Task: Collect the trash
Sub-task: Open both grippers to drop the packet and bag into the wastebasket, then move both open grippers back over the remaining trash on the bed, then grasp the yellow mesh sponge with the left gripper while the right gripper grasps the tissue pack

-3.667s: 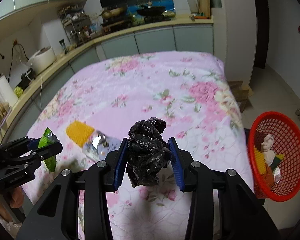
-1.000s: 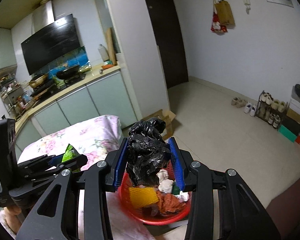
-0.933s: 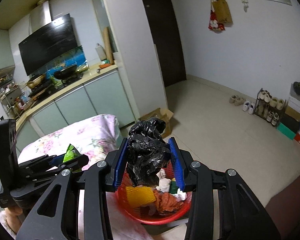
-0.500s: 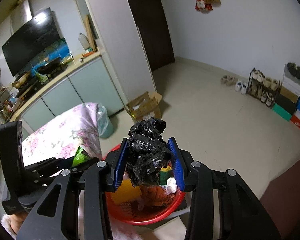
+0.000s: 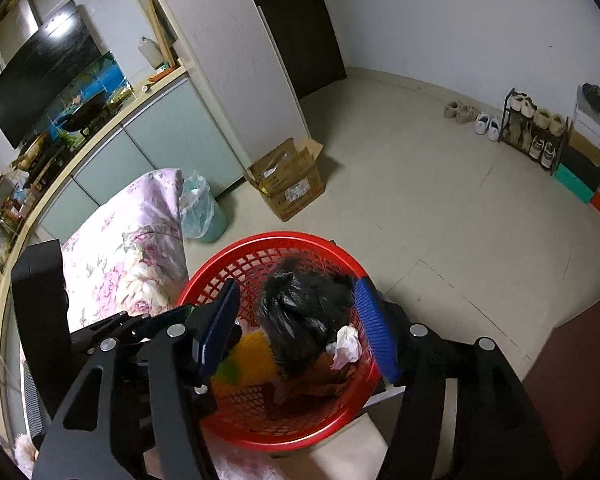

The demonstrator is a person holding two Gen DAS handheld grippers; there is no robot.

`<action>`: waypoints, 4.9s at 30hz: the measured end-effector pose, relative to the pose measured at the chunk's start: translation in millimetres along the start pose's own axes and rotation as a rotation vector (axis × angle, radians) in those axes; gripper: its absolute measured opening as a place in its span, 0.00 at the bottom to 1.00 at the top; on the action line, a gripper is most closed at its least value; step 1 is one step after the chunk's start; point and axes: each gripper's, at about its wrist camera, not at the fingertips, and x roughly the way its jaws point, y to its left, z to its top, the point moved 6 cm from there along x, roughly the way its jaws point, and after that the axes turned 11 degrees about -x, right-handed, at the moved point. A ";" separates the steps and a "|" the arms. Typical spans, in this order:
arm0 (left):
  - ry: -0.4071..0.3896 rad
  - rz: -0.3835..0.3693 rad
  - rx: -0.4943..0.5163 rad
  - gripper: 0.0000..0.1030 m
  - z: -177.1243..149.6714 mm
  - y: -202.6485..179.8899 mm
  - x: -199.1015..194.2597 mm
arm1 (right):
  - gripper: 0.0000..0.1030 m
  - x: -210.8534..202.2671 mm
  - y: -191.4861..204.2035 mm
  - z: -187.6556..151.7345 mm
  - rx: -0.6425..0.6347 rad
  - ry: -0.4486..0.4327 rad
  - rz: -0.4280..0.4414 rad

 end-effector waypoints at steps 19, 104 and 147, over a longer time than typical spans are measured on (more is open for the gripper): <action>-0.167 0.071 -0.040 0.79 -2.4 27.7 -79.3 | 0.63 -49.6 4.7 -6.5 0.013 -0.096 0.007; -0.219 0.376 -0.518 0.62 -202.2 312.7 -204.1 | 0.65 -3.9 285.4 -95.8 -0.504 0.095 0.348; -0.326 0.422 -0.630 0.27 -231.7 346.5 -254.8 | 0.71 22.2 376.2 -149.7 -0.754 0.120 0.377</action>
